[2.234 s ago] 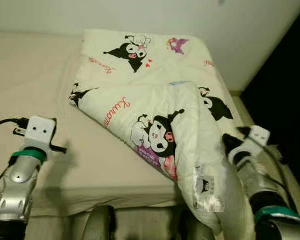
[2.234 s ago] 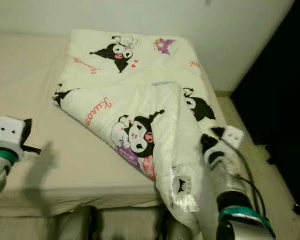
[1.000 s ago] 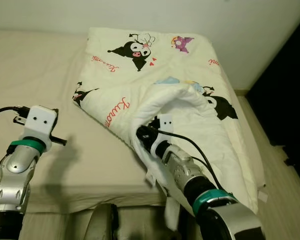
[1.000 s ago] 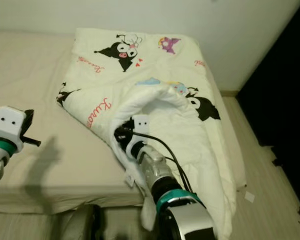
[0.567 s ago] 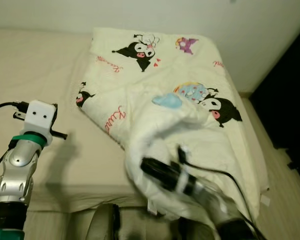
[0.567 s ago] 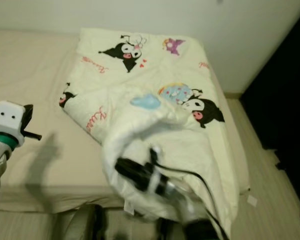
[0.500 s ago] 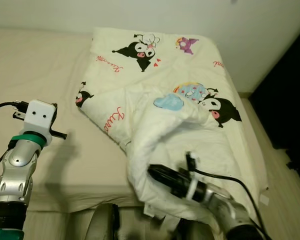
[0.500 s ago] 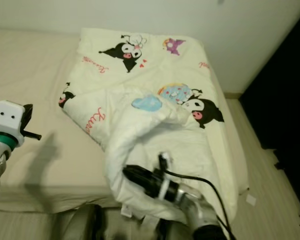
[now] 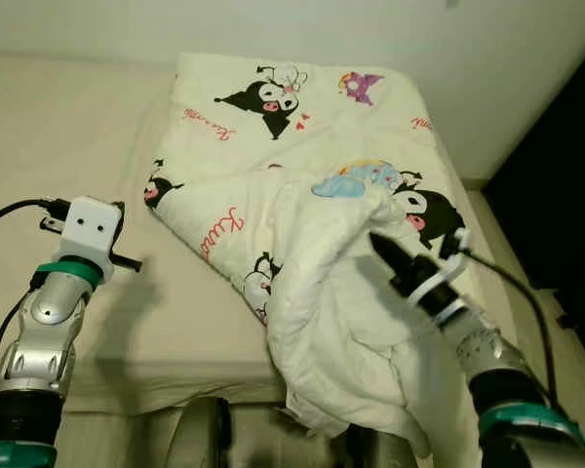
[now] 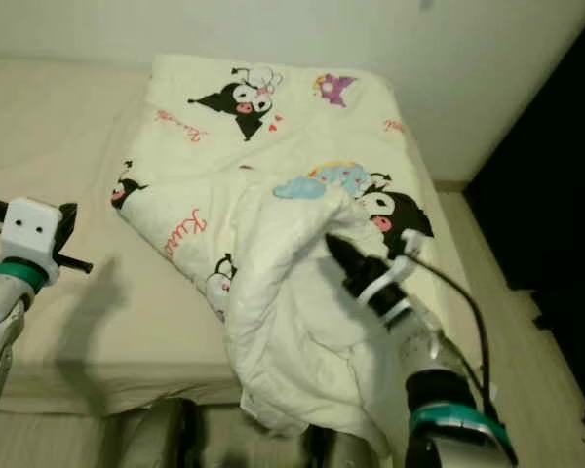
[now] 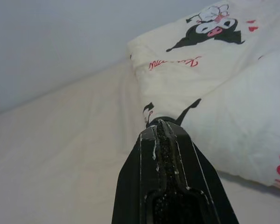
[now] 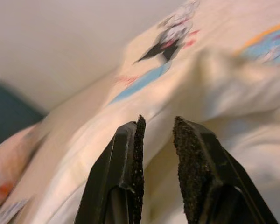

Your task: Clean up the room

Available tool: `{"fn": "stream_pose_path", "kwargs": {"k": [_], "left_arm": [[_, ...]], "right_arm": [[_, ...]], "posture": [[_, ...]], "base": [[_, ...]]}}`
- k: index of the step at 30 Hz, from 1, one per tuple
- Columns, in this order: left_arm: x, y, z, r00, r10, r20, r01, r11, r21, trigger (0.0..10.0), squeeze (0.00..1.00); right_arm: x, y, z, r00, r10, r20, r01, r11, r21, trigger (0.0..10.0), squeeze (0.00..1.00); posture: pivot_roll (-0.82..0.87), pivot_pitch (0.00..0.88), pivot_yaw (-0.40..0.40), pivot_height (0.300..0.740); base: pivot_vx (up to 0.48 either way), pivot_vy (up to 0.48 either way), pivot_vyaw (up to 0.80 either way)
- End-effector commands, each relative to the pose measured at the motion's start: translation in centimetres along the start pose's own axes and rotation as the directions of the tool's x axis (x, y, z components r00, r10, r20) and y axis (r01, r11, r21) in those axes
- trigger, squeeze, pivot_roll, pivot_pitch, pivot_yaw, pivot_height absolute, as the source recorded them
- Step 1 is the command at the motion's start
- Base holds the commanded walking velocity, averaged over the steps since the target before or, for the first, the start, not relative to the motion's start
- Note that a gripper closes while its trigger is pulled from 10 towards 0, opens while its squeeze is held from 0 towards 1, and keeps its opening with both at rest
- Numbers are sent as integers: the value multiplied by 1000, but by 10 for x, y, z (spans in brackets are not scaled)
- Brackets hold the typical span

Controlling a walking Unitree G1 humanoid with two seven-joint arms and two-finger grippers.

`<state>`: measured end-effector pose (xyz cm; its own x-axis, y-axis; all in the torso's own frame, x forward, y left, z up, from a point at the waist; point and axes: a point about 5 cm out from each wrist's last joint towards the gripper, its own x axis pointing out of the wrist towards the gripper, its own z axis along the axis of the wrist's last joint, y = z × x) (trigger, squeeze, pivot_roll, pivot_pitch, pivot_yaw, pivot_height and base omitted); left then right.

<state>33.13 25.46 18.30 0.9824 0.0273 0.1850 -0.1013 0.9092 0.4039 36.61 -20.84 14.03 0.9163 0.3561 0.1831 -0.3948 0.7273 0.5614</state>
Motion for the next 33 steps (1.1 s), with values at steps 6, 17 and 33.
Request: {"fn": "stream_pose_path", "kwargs": {"k": [6,17,33], "left_arm": [[-7,6,-7,1000,-9,-28,10,999,34,10000,0],[-18,15,-8,999,-19,-41,22,998,63,10000,0],[-11,7,-7,999,-27,-42,28,999,33,10000,0]], "right_arm": [[4,-15,-17,933,-355,-55,343,927,-154,10000,0],[15,2,-56,859,-496,-127,427,831,-356,10000,0],[35,107,-128,933,252,-259,-227,966,123,10000,0]], "posture": [[291,109,-8,600],[327,130,-2,600],[263,106,14,600]], "base": [[0,0,0],[0,0,0],[0,0,0]]}}
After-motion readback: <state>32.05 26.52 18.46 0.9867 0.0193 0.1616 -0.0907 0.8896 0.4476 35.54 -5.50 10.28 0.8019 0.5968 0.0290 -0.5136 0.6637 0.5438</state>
